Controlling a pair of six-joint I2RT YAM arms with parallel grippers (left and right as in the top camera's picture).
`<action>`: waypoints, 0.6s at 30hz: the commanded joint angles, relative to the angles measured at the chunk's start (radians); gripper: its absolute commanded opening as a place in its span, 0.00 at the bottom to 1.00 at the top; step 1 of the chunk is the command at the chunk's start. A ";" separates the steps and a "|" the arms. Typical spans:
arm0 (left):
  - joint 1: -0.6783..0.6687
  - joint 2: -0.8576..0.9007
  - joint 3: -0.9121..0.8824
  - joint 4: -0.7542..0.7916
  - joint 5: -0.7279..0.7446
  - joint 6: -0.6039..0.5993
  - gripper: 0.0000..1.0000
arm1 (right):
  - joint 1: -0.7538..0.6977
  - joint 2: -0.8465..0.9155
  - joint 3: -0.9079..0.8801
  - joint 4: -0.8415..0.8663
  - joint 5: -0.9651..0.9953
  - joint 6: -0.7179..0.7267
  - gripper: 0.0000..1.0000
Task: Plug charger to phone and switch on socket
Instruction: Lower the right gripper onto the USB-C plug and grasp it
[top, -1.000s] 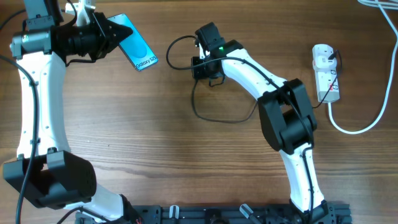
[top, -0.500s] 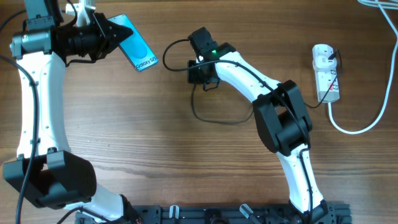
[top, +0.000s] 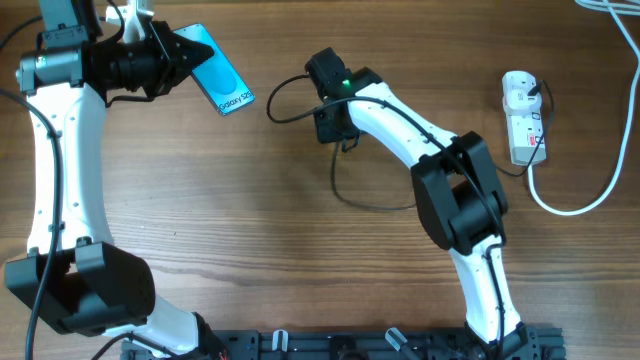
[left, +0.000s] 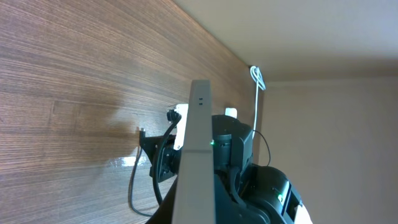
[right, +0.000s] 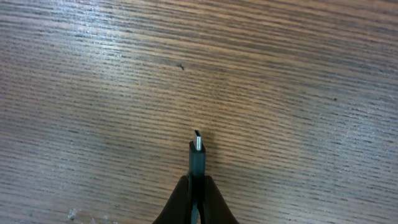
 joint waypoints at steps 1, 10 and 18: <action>-0.004 -0.006 0.013 0.002 0.016 -0.003 0.04 | -0.004 -0.011 -0.058 -0.004 -0.005 0.018 0.04; -0.004 -0.006 0.013 0.003 0.016 -0.022 0.04 | -0.004 -0.011 -0.079 0.003 -0.050 -0.011 0.12; -0.004 -0.006 0.013 0.003 0.016 -0.021 0.04 | -0.004 -0.011 -0.079 0.019 -0.095 0.001 0.22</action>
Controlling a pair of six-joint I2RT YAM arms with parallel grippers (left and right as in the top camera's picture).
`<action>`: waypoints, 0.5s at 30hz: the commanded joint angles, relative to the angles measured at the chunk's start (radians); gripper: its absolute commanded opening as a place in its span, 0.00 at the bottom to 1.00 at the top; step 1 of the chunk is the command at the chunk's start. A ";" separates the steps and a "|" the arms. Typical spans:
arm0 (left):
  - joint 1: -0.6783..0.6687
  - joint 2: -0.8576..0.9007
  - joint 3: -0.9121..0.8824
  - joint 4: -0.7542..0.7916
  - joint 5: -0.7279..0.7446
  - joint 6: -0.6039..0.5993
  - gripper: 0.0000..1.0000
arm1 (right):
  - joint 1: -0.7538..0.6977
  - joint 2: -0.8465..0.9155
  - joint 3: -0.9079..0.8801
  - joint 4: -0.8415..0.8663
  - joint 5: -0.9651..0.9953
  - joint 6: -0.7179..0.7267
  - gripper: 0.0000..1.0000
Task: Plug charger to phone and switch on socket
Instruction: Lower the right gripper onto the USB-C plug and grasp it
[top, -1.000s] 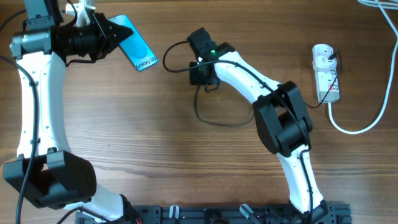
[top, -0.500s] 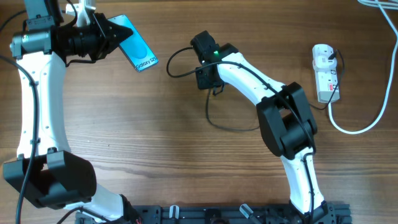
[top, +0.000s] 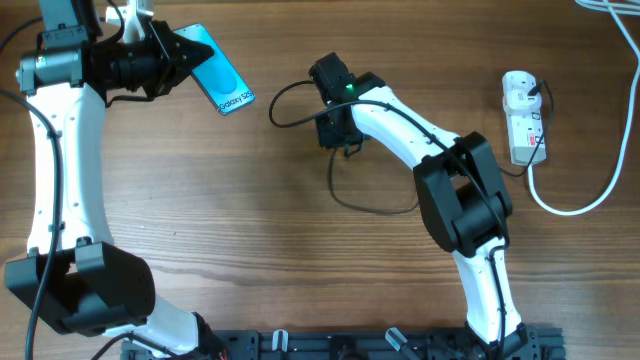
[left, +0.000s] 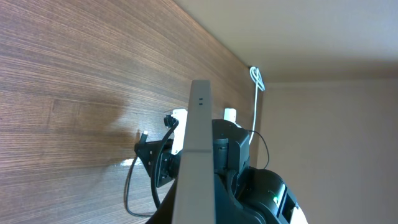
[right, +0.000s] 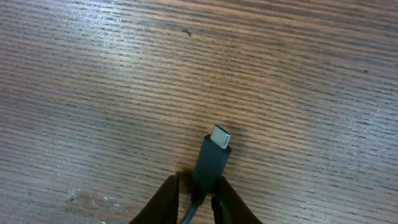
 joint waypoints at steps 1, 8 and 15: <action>-0.004 -0.006 0.013 0.003 0.016 -0.009 0.04 | 0.000 0.009 -0.025 0.010 -0.037 0.031 0.22; -0.004 -0.006 0.013 0.003 0.017 -0.010 0.04 | 0.000 0.006 -0.022 0.043 -0.079 0.161 0.04; -0.004 -0.006 0.013 0.002 0.040 -0.007 0.04 | -0.044 -0.206 -0.016 0.060 -0.331 -0.038 0.04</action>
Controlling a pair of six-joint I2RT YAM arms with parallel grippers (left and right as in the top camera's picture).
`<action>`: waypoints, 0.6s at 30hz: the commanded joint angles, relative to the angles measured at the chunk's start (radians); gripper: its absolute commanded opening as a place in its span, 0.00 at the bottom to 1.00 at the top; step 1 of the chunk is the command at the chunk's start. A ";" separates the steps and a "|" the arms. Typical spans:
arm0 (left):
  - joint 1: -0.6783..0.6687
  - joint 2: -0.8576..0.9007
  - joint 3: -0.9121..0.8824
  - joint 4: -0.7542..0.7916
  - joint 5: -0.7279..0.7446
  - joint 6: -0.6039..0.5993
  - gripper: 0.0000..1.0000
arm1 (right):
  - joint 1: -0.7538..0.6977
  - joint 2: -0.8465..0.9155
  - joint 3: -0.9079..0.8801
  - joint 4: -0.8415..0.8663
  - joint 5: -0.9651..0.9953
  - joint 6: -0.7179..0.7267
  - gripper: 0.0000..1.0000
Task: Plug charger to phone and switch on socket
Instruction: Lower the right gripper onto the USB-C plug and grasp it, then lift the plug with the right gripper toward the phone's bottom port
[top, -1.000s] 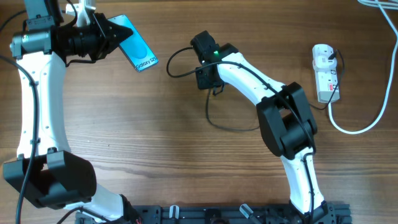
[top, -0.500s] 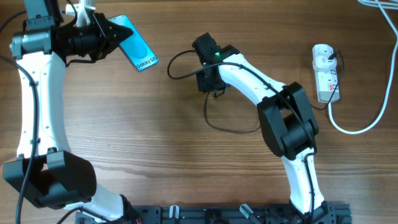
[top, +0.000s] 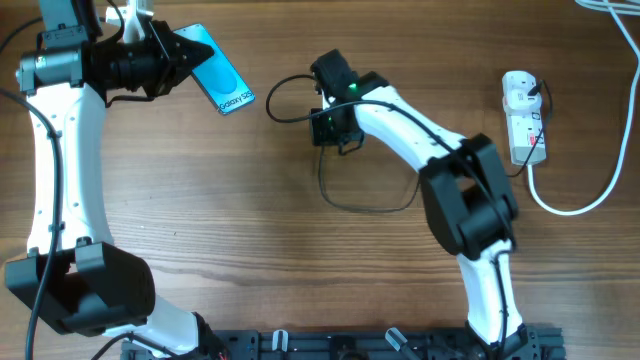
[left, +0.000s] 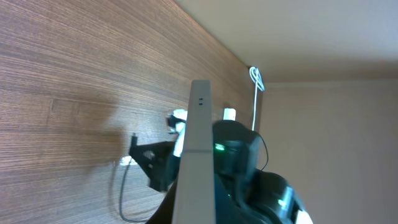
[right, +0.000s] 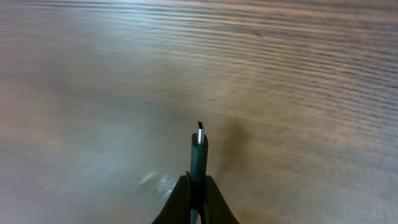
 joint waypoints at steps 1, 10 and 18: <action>-0.004 -0.006 0.013 0.002 0.038 -0.002 0.04 | -0.049 -0.190 0.006 0.000 -0.202 -0.110 0.04; -0.006 -0.006 0.013 0.002 0.040 0.003 0.04 | -0.198 -0.356 -0.003 -0.148 -0.686 -0.330 0.05; -0.052 -0.006 0.013 0.007 0.261 0.218 0.04 | -0.204 -0.579 -0.322 0.043 -0.895 -0.290 0.05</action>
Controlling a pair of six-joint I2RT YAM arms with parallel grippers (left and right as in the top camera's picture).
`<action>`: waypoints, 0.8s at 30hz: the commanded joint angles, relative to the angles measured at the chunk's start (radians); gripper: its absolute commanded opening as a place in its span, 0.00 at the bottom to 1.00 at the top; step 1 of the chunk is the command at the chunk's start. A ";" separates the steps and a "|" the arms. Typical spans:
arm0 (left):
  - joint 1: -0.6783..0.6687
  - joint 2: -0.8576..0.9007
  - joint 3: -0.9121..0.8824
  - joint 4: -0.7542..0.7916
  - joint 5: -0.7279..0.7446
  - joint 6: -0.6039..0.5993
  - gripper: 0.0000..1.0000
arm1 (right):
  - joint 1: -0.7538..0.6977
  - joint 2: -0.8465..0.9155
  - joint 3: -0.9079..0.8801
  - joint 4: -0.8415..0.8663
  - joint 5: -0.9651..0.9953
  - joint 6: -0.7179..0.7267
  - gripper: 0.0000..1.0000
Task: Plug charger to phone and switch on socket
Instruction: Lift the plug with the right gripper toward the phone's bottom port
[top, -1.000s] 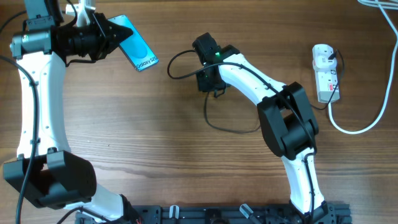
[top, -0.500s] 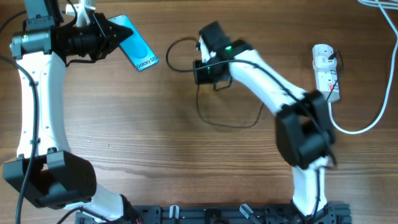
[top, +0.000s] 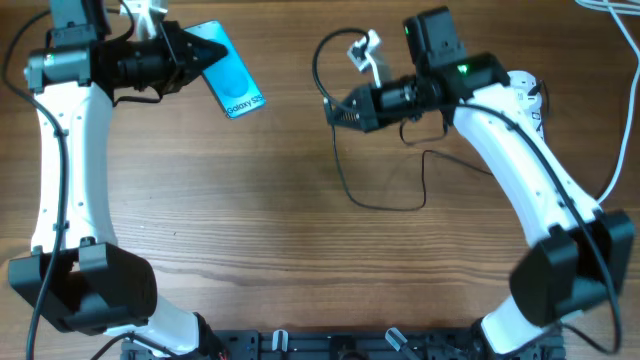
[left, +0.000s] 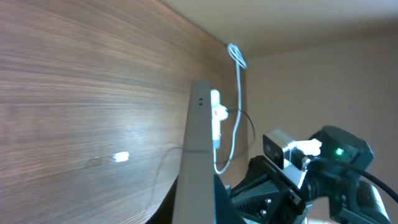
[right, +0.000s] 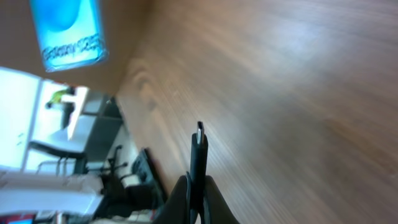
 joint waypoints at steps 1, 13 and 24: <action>-0.023 -0.006 0.013 0.013 0.171 0.120 0.04 | 0.000 -0.148 -0.200 0.179 -0.156 0.085 0.05; -0.089 -0.006 0.013 0.192 0.417 0.121 0.04 | 0.160 -0.215 -0.411 0.872 -0.282 0.562 0.04; -0.089 -0.006 0.013 0.145 0.506 0.113 0.04 | 0.160 -0.215 -0.411 1.014 -0.288 0.644 0.04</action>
